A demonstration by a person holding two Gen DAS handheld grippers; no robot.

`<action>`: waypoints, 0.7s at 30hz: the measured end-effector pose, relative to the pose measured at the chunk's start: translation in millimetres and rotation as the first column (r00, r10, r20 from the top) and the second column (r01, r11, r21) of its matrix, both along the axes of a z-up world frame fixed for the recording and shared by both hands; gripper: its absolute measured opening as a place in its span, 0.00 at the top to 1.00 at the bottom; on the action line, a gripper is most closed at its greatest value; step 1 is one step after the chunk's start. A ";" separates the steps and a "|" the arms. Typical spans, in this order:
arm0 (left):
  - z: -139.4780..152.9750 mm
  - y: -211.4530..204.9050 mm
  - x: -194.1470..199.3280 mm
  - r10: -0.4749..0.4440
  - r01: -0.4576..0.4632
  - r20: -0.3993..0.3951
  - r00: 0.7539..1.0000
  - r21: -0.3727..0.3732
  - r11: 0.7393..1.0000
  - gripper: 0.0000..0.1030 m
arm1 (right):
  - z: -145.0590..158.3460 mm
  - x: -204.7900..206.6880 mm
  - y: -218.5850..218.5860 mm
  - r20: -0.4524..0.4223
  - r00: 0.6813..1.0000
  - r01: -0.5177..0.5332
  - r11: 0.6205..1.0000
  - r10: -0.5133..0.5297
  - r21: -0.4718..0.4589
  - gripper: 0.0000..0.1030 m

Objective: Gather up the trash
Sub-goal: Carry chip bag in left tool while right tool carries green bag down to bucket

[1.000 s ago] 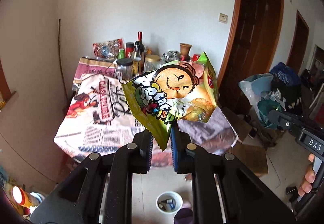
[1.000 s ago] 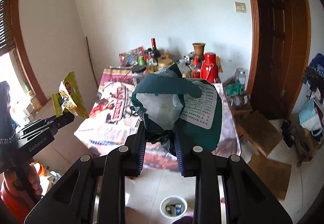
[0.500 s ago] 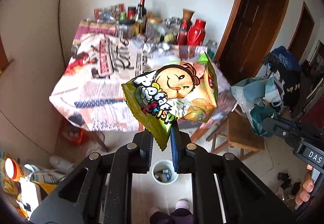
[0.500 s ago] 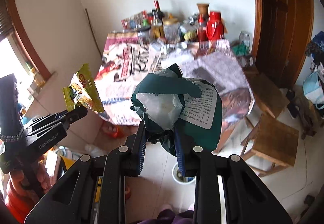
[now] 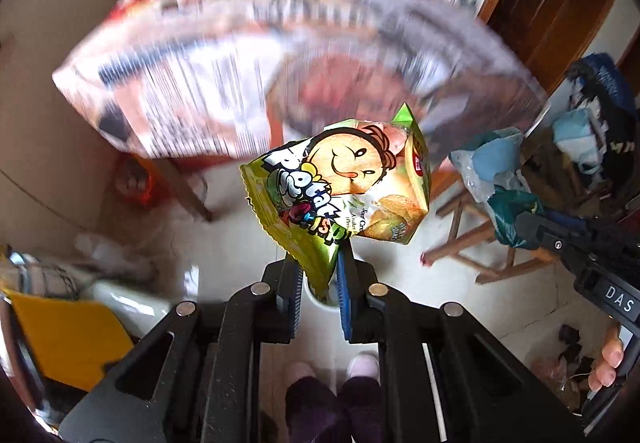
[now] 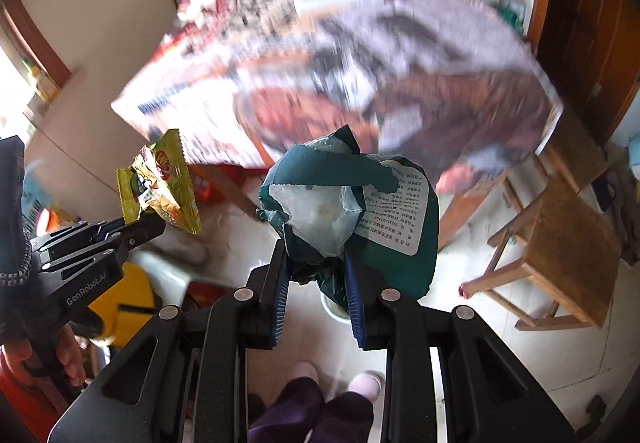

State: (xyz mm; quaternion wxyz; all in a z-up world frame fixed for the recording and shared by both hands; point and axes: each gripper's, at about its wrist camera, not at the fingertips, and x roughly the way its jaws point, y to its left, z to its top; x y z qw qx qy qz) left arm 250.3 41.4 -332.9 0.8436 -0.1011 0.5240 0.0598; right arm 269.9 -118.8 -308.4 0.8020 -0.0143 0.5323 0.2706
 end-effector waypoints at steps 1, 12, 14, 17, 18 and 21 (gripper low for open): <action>-18.9 -2.2 2.2 0.002 -0.002 -0.026 1.000 -0.002 1.000 0.86 | -15.8 2.1 -0.7 -0.017 1.000 -0.003 1.000 0.002 -0.006 0.77; -206.7 -12.7 18.7 0.015 -0.022 -0.206 0.978 -0.032 0.999 0.86 | -206.2 16.3 10.7 -0.179 0.984 -0.029 0.998 0.018 -0.057 0.77; -234.5 -11.8 21.4 0.019 -0.023 -0.220 0.975 -0.017 1.000 0.86 | -242.3 17.2 19.7 -0.211 0.977 -0.055 0.997 0.042 -0.053 0.77; -270.5 -9.4 24.0 0.024 -0.028 -0.233 0.972 -0.015 1.000 0.86 | -281.3 18.9 33.5 -0.247 0.966 -0.093 0.994 0.077 -0.053 0.75; -281.1 -8.6 26.2 0.022 -0.025 -0.237 0.971 -0.013 1.000 0.86 | -296.5 20.3 38.4 -0.265 0.960 -0.109 0.993 0.093 -0.050 0.75; -310.8 -6.2 33.4 0.009 -0.006 -0.245 0.969 0.012 1.000 0.86 | -326.7 24.8 44.6 -0.282 0.954 -0.111 0.993 0.099 -0.028 0.73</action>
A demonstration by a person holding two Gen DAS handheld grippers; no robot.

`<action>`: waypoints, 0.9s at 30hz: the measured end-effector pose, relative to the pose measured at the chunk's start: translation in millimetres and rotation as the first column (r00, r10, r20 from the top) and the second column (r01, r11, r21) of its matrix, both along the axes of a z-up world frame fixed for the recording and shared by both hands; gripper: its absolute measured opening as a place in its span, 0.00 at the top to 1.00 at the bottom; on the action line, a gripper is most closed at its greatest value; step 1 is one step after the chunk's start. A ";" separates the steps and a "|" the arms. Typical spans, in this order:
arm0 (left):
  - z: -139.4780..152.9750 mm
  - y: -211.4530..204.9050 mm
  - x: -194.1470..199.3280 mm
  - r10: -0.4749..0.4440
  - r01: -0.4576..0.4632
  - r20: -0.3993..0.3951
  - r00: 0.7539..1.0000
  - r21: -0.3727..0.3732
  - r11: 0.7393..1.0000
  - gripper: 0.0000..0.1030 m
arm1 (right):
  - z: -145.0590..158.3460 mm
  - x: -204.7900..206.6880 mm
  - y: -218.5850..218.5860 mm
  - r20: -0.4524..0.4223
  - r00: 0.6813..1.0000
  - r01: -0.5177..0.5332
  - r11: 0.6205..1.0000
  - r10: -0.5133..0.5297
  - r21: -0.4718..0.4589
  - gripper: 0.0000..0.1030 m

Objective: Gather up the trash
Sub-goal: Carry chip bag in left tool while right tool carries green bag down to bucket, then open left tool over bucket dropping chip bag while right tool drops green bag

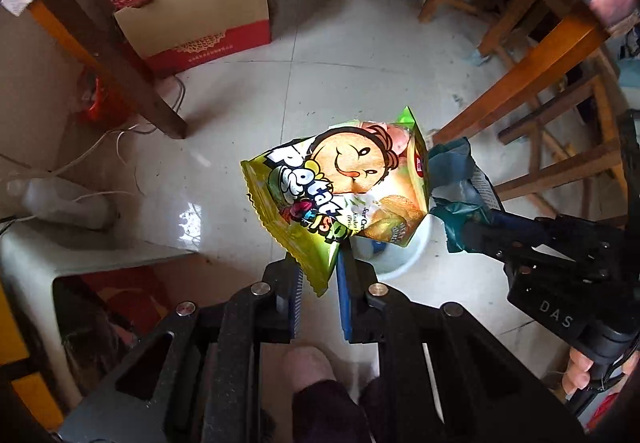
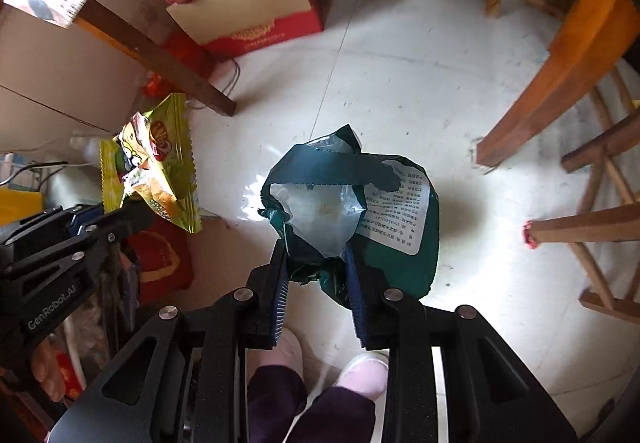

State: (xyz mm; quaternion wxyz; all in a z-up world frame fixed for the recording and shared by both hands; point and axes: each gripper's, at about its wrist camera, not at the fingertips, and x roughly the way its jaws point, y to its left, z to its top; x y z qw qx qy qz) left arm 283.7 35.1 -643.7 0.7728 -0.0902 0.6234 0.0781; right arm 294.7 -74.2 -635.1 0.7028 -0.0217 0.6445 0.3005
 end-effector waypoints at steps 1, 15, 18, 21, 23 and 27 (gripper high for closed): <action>-9.0 0.0 2.2 -0.007 0.007 -0.003 1.000 0.003 1.000 0.86 | -8.6 2.9 1.6 -0.007 1.000 -0.004 1.000 0.004 0.000 0.72; -77.2 -26.5 22.6 -0.061 0.060 -0.046 0.997 -0.035 0.998 0.86 | -28.8 1.9 -27.3 -0.024 0.999 0.038 0.997 -0.040 -0.073 0.52; -79.6 -37.0 26.3 -0.080 0.076 -0.075 0.994 -0.047 0.996 0.86 | -16.4 3.2 -38.9 -0.004 0.998 0.055 0.995 -0.055 -0.089 0.52; -76.8 -46.2 29.6 -0.094 0.085 -0.103 0.990 -0.088 0.992 0.79 | -0.9 6.6 -47.0 0.008 0.997 0.071 0.993 -0.070 -0.091 0.52; -71.0 -49.9 31.3 -0.098 0.086 -0.126 0.987 -0.098 0.991 0.65 | 9.8 9.0 -48.9 0.021 0.997 0.077 0.992 -0.076 -0.098 0.52; -48.2 -51.1 32.9 -0.093 0.079 -0.132 0.987 -0.104 0.991 0.58 | 38.7 12.4 -52.7 0.035 0.995 0.096 0.991 -0.093 -0.089 0.52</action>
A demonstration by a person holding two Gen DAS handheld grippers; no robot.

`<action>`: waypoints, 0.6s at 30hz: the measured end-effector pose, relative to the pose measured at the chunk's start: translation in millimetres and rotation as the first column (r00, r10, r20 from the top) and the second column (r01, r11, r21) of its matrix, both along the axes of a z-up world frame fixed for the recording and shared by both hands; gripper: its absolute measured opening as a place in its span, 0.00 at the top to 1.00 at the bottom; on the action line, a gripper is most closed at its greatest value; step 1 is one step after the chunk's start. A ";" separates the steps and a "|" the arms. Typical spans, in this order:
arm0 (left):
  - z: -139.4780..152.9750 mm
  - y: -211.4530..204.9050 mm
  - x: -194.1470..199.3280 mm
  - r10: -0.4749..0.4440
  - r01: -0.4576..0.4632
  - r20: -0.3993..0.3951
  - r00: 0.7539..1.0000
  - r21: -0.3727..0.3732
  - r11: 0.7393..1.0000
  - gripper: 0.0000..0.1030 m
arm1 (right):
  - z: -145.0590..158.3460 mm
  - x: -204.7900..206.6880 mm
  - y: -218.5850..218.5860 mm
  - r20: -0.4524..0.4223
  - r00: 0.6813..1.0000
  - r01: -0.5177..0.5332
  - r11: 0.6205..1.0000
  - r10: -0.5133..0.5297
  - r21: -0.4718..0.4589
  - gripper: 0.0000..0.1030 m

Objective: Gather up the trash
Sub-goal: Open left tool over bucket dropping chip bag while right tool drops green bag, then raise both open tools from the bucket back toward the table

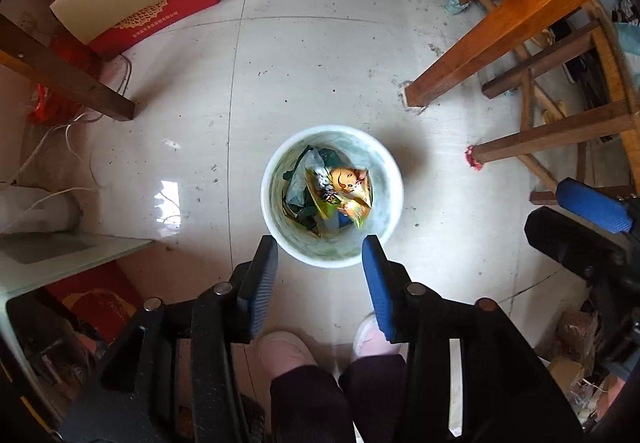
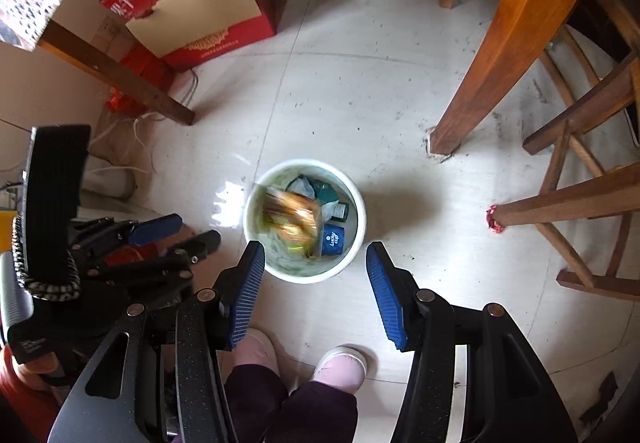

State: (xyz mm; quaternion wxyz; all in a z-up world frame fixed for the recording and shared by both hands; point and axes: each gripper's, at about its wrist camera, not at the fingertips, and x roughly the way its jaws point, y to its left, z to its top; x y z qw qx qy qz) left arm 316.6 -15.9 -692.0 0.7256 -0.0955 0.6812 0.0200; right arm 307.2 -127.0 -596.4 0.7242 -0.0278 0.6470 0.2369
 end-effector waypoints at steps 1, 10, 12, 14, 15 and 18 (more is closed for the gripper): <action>9.2 0.8 0.0 0.001 -0.001 0.003 1.000 -0.004 1.000 0.58 | 9.2 1.2 -0.1 0.002 1.000 0.003 1.000 -0.003 0.005 0.52; 142.0 17.8 -3.7 -0.021 0.015 0.106 0.994 0.054 0.998 0.58 | 114.3 5.5 15.4 0.073 0.997 0.002 0.999 -0.005 0.042 0.52; 178.6 24.8 -6.0 -0.028 0.017 0.140 0.990 0.075 0.997 0.58 | 145.1 5.3 18.4 0.095 0.995 0.004 0.999 -0.009 0.054 0.52; 221.5 33.0 -9.5 -0.020 0.004 0.182 0.983 0.089 0.996 0.58 | 174.8 4.6 19.9 0.119 0.993 0.011 0.998 -0.018 0.061 0.52; 239.1 37.6 -11.2 -0.012 -0.007 0.200 0.980 0.092 0.996 0.58 | 192.5 3.0 19.7 0.134 0.991 0.020 0.997 -0.029 0.069 0.52; 289.6 49.4 -18.1 0.008 -0.030 0.249 0.968 0.083 0.996 0.58 | 240.9 -2.4 18.4 0.170 0.984 0.034 0.995 -0.050 0.093 0.52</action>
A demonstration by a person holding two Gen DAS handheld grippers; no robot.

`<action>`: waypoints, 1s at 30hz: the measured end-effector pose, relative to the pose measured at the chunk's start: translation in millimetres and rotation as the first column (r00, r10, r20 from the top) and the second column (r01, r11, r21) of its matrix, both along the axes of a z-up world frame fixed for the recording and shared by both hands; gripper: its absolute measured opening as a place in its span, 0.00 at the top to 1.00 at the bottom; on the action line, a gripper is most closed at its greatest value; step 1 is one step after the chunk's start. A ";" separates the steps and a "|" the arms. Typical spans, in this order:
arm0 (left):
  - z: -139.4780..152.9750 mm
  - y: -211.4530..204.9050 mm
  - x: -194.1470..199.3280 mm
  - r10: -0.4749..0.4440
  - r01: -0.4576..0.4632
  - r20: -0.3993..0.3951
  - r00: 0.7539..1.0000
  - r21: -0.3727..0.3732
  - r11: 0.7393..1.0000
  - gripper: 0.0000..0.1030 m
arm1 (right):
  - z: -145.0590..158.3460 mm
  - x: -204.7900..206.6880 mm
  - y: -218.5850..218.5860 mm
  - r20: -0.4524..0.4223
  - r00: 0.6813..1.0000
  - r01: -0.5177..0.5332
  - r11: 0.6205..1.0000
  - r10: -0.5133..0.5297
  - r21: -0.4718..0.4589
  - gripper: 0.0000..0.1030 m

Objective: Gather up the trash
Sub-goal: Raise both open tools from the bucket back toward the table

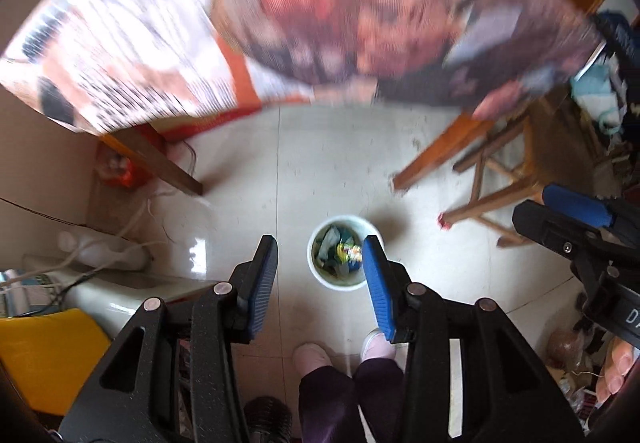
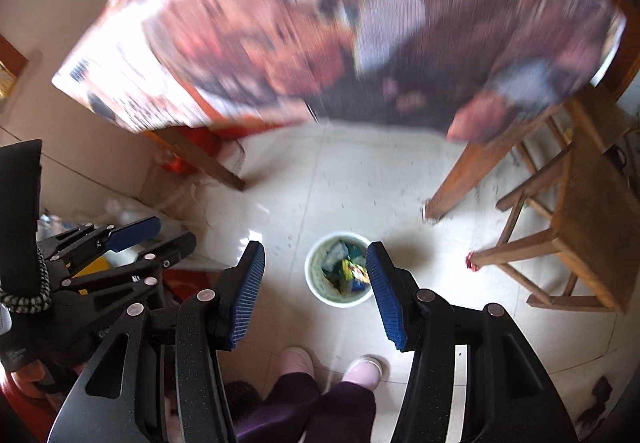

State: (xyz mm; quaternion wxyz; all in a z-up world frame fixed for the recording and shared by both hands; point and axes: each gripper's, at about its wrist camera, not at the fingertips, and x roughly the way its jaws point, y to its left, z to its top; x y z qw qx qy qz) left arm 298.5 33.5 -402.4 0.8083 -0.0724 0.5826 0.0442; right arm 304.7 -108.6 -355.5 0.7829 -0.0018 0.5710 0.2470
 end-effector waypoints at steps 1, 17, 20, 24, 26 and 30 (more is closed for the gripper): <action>17.6 3.1 -3.0 0.008 -0.008 0.018 1.000 -0.001 1.000 0.58 | 15.6 -3.0 0.5 0.015 1.000 0.005 1.000 -0.005 0.000 0.52; 277.8 28.3 -62.8 -0.022 0.028 0.372 0.928 -0.011 1.000 0.57 | 248.3 -67.2 -1.6 0.308 0.946 0.068 0.992 -0.097 0.106 0.52; 305.7 34.5 -74.9 -0.039 0.044 0.426 0.904 -0.002 0.999 0.55 | 274.9 -79.0 0.9 0.358 0.927 0.070 0.990 -0.109 0.121 0.52; 330.6 37.2 -85.1 -0.050 0.055 0.475 0.879 0.003 0.998 0.54 | 295.9 -89.4 4.9 0.411 0.902 0.078 0.987 -0.130 0.140 0.52; 342.8 39.4 -88.8 -0.051 0.057 0.502 0.863 0.002 0.998 0.50 | 303.3 -90.5 6.4 0.430 0.893 0.082 0.986 -0.137 0.144 0.52; 355.3 40.9 -89.3 -0.054 0.059 0.535 0.843 0.009 0.998 0.39 | 316.6 -87.7 3.3 0.468 0.868 0.103 0.983 -0.165 0.154 0.30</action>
